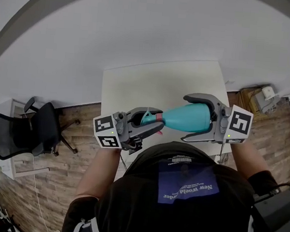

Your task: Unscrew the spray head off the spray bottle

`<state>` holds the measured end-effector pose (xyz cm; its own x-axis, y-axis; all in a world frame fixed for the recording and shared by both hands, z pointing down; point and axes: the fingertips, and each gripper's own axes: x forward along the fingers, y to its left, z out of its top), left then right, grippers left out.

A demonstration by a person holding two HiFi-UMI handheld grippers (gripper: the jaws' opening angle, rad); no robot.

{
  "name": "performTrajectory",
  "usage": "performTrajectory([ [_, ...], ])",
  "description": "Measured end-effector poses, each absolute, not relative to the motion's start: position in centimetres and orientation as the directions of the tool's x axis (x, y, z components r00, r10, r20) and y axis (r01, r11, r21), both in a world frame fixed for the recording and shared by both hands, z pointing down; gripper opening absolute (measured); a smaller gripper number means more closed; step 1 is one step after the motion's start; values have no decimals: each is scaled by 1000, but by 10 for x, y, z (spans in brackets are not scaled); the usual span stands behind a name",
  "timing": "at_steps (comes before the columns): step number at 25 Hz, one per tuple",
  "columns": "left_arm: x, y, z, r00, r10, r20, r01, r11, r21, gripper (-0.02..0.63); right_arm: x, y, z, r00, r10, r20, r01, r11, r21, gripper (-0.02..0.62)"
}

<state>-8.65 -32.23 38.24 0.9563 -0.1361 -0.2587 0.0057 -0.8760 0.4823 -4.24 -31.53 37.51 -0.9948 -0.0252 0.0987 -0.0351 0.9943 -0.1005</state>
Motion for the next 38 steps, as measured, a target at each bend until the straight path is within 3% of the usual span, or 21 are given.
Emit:
performTrajectory([
  [5,-85,-317,377,972,-106,-212,-10,-911,412,153,-40,-321,371,-998,-24,50,-32,987,-156,468],
  [14,-81,-305,378,991,-131,-39,-126,-984,126,156,-41,-319,378,-999,4,44,-7,969,-247,466],
  [19,-80,-305,376,990,-139,-10,-138,-988,71,156,-41,-320,376,-998,14,54,0,969,-249,466],
  [28,-78,-304,383,991,-133,-6,-132,-983,126,158,-39,-318,383,-998,21,62,3,961,-277,466],
  [32,-80,-309,382,988,-113,-108,-65,-925,375,156,-37,-314,385,-998,7,63,-9,967,-254,466],
  [38,-86,-322,382,946,-162,-279,75,-731,678,153,-39,-311,379,-993,-43,113,-47,998,-31,466],
])
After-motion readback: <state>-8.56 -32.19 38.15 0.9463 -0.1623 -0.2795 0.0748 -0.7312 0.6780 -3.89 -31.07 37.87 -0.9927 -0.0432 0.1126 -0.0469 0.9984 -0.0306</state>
